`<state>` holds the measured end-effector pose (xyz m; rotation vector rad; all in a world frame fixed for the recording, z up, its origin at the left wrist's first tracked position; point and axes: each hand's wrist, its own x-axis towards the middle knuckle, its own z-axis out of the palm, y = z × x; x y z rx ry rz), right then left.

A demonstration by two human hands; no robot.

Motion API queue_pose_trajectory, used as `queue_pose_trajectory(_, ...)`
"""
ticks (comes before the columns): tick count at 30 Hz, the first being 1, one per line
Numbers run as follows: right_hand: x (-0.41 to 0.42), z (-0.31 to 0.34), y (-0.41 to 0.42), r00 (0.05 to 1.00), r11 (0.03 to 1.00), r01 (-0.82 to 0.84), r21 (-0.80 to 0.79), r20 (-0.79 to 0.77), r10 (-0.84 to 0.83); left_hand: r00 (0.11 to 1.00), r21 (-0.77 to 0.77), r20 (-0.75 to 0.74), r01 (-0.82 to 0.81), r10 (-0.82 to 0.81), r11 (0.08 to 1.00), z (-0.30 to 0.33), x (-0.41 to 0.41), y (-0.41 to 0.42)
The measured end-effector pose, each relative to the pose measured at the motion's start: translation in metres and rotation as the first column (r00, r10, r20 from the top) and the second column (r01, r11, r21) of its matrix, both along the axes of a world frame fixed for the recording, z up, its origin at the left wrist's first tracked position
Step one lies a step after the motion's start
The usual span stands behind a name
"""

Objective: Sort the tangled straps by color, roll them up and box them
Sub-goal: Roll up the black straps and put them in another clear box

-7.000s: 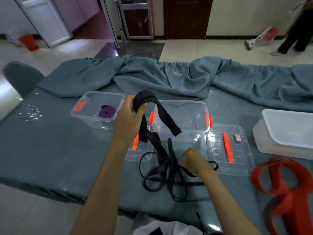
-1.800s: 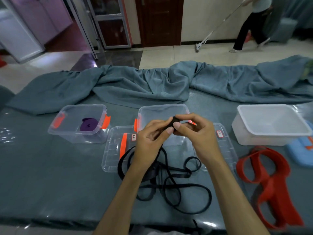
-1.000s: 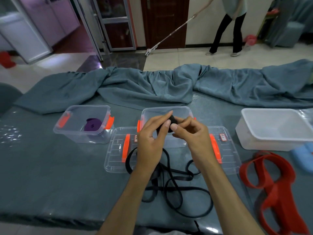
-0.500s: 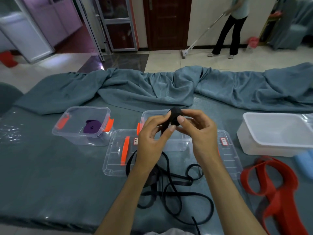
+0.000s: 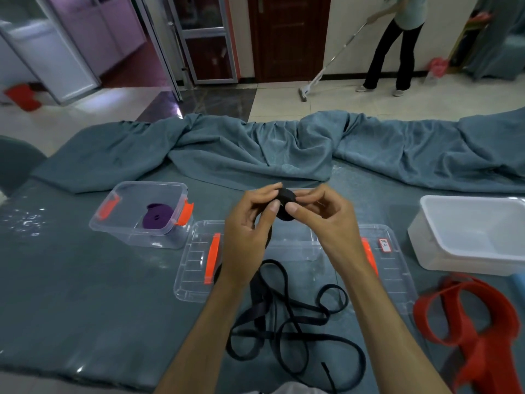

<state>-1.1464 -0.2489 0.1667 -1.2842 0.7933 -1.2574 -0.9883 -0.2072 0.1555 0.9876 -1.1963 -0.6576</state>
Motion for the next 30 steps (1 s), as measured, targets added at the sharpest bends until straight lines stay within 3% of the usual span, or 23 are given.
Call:
queue_pose_trajectory(3,-0.003,0.002,-0.004,1.000,1.000,0.022,-0.012,0.010,-0.022,1.000,0.017,-0.011,-0.007,0.007,1.000,-0.005,-0.004,-0.004)
queue_pose_trajectory(7,-0.002,-0.003,0.000,0.995,0.999,0.048,-0.001,0.093,-0.048,0.995,0.049,0.098,0.002,-0.006,0.999,-0.002,-0.003,-0.008)
queue_pose_trajectory(9,-0.004,-0.003,-0.002,0.998,0.999,0.044,-0.002,0.051,-0.044,0.994,0.024,0.111,0.010,-0.012,1.000,-0.001,-0.002,-0.009)
queue_pose_trajectory(14,-0.013,0.002,-0.005,0.998,0.997,0.056,-0.047,-0.003,-0.056,0.999,0.010,-0.038,0.033,-0.033,0.999,-0.001,-0.010,-0.007)
queue_pose_trajectory(17,-0.010,-0.001,-0.002,0.994,0.995,0.092,-0.033,0.062,-0.090,0.995,0.020,-0.049,0.087,-0.086,0.996,0.003,-0.016,-0.008)
queue_pose_trajectory(20,-0.012,-0.001,0.000,0.991,0.997,0.044,0.056,0.125,-0.051,0.996,0.014,0.027,0.079,-0.079,0.997,0.008,-0.008,-0.008)
queue_pose_trajectory(24,-0.023,0.003,-0.002,0.998,1.000,-0.004,0.019,0.055,0.003,0.992,0.062,0.076,0.093,-0.097,0.994,0.013,0.000,-0.002)
queue_pose_trajectory(30,-0.022,0.004,0.010,0.993,0.997,0.073,-0.005,0.091,-0.072,0.981,0.082,0.153,0.108,-0.119,0.991,0.016,0.001,0.005)
